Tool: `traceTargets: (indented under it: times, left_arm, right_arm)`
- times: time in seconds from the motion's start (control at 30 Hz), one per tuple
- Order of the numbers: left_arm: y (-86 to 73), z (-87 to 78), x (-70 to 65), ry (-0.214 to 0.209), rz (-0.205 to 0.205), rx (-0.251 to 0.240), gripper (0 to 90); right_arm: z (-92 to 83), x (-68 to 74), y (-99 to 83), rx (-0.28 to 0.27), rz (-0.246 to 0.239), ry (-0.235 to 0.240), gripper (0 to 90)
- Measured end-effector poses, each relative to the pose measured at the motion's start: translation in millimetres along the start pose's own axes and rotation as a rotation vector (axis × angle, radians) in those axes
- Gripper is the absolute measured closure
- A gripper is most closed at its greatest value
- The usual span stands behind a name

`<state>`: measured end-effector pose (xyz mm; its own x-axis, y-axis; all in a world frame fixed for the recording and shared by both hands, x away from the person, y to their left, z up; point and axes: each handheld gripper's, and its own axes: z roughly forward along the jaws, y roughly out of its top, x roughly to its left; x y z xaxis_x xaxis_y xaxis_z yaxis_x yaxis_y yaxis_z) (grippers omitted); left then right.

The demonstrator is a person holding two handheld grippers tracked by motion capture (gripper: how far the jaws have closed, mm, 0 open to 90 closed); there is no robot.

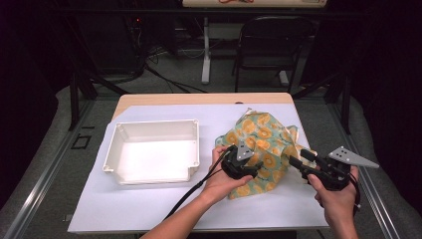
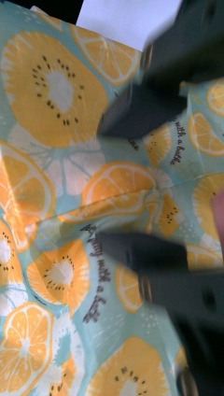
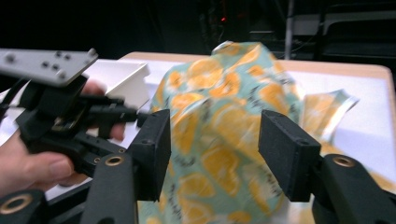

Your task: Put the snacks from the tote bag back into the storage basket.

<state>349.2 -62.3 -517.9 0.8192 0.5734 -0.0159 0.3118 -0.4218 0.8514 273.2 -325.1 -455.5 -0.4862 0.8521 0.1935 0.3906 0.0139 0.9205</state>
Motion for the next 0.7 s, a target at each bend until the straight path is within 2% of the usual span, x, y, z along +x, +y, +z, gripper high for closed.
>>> traceTargets:
  times: [0.1, 0.17, 0.2, 0.23, 0.3, 0.33, 0.37, 0.4, 0.43, 0.47, 0.53, 0.57, 0.67, 0.7]
  left_arm:
    - [0.2, 1.0, -0.1, 0.017, 0.012, 0.01, 67.9]
    - [0.5, 0.7, 0.7, 0.011, 0.005, 0.025, 79.4]
    - [0.1, 0.8, 4.1, -0.018, -0.013, 0.042, 86.1]
    - [0.1, 0.8, 4.1, -0.018, -0.013, 0.042, 89.5]
    - [-0.7, 0.4, 5.0, -0.031, -0.005, 0.061, 90.0]
    - [-0.7, 0.4, 5.0, -0.031, -0.005, 0.061, 90.0]
    - [-2.4, 0.5, 3.0, -0.044, -0.005, 0.072, 90.0]
    - [-3.1, 0.7, 2.4, -0.038, 0.005, 0.068, 90.0]
    - [-3.1, 0.7, 2.4, -0.038, 0.005, 0.068, 90.0]
    - [-4.6, -0.1, 1.3, -0.05, 0.005, 0.074, 90.0]
    - [-7.9, -0.6, -0.5, -0.057, 0.006, 0.084, 90.0]
    - [-9.3, -0.3, -0.8, -0.058, 0.006, 0.087, 90.0]
    - [-13.4, 0.2, -1.1, -0.068, 0.001, 0.093, 90.0]
    - [-14.5, 0.5, -1.4, -0.067, 0.0, 0.094, 90.0]
  right_arm:
    - [2.5, -4.6, 6.4, -0.019, 0.01, -0.017, 41.0]
    - [7.0, -7.8, 12.0, -0.021, 0.011, -0.03, 39.1]
    - [11.2, -10.3, 15.7, -0.02, 0.012, -0.029, 37.9]
    - [15.2, -12.6, 18.6, -0.021, 0.014, -0.032, 37.1]
    - [26.1, -17.1, 22.2, -0.046, 0.026, -0.062, 34.2]
    - [26.1, -17.1, 22.2, -0.046, 0.026, -0.062, 34.2]
    - [36.7, -26.8, 25.7, 0.02, 0.045, -0.062, 30.2]
    - [43.2, -30.4, 25.2, 0.038, 0.058, -0.083, 28.7]
    - [43.2, -30.4, 25.2, 0.038, 0.058, -0.083, 28.7]
    - [47.4, -33.6, 24.7, 0.055, 0.061, -0.095, 27.8]
    - [65.7, -44.9, 18.7, 0.114, 0.108, -0.135, 20.3]
    - [69.5, -47.1, 16.8, 0.123, 0.119, -0.142, 19.5]
    - [80.0, -56.9, 11.2, 0.164, 0.152, -0.144, 21.5]
    - [82.2, -59.0, 9.4, 0.173, 0.16, -0.132, 28.8]
